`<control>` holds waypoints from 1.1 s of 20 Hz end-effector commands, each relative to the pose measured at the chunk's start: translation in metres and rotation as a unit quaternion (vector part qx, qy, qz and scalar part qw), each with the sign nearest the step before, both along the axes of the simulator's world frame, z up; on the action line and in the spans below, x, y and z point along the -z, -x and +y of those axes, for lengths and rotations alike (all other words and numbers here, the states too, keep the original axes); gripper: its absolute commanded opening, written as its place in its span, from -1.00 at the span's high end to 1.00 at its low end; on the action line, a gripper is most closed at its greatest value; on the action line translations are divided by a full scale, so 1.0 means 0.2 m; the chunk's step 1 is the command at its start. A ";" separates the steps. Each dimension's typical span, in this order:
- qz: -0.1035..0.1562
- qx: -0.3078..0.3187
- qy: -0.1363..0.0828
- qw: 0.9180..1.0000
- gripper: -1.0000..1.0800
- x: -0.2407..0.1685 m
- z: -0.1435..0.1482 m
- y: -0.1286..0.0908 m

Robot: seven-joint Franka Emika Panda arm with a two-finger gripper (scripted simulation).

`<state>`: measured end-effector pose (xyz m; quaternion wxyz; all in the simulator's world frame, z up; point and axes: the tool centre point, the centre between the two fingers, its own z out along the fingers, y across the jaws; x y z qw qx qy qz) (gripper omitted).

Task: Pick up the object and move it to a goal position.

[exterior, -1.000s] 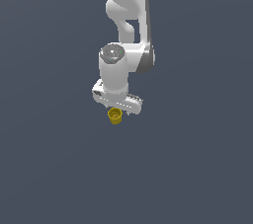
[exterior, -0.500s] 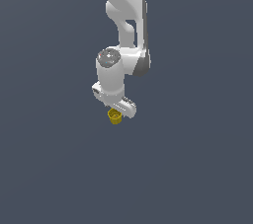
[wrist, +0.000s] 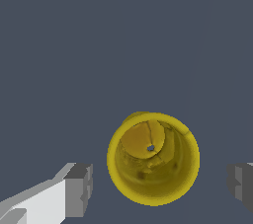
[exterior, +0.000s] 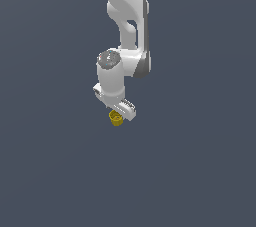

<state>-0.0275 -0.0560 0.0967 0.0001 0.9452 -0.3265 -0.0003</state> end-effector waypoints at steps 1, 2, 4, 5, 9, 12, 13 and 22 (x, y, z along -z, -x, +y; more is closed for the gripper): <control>0.000 0.000 0.000 1.000 -0.92 0.01 0.00 0.00; 0.000 0.000 0.000 1.000 -0.92 0.01 0.00 0.00; 0.000 0.000 0.000 1.000 -0.92 0.04 0.00 0.00; 0.000 0.001 0.000 1.000 -0.92 0.06 0.00 0.00; 0.000 0.002 0.000 1.000 -0.92 0.16 0.00 0.01; 0.000 0.002 0.000 1.000 -0.92 0.22 0.00 0.01; 0.000 0.002 0.000 1.000 -0.92 0.23 0.00 0.01; 0.000 0.003 0.000 1.000 1.00 0.25 0.00 0.00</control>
